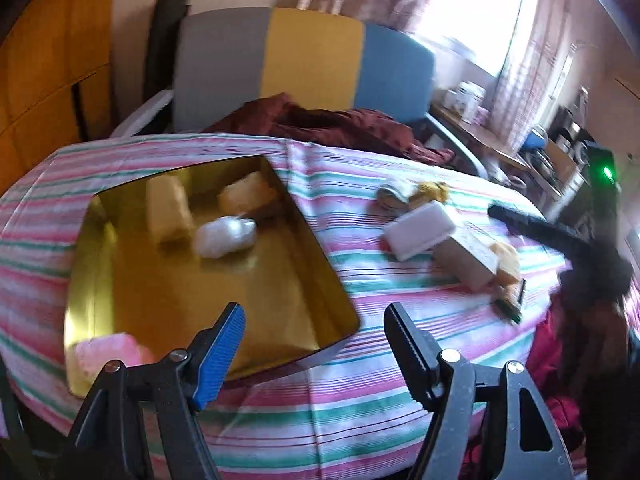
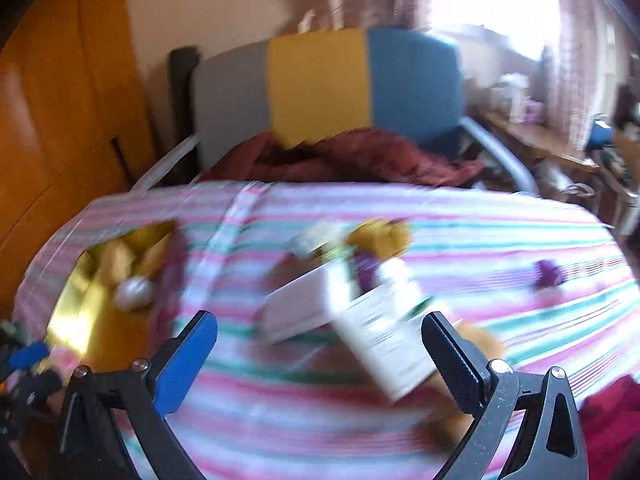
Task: Organize objects
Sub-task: 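Move both tools back toward the pile of items, then grasp the white foam block with the left tool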
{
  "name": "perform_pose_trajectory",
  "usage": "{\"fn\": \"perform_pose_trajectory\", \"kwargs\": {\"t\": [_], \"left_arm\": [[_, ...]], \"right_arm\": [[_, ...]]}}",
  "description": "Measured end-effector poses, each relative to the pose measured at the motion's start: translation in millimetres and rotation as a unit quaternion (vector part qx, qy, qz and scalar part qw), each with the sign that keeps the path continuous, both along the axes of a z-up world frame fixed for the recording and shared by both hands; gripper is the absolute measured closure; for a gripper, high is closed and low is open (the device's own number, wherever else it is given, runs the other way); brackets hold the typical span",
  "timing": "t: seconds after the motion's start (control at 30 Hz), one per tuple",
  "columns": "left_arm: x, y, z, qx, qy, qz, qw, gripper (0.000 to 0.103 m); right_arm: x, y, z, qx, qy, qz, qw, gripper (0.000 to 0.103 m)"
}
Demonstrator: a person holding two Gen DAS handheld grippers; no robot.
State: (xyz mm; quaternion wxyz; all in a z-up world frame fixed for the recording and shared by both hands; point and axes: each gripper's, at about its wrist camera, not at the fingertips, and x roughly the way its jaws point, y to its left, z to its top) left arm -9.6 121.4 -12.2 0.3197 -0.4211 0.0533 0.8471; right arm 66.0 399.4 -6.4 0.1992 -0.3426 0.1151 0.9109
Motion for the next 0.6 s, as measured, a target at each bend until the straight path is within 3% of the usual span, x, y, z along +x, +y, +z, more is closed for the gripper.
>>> {"fn": "perform_pose_trajectory", "kwargs": {"t": [0.13, 0.3, 0.4, 0.6], "left_arm": [[1, 28, 0, -0.008, -0.007, -0.031, 0.9995, 0.031], [-2, 67, -2, -0.034, 0.002, -0.052, 0.9981, 0.031], [-8, 88, -9, -0.048, 0.002, -0.066, 0.9966, 0.031], [-23, 130, -18, -0.080, 0.014, -0.111, 0.9906, 0.031]], "right_arm": [[15, 55, -1, -0.005, 0.033, -0.070, 0.997, 0.000], [33, 100, -24, -0.069, 0.043, -0.134, 0.988, 0.000], [36, 113, -27, -0.117, 0.055, -0.142, 0.981, 0.000], [38, 116, -31, -0.159, 0.059, -0.135, 0.976, 0.000]]}}
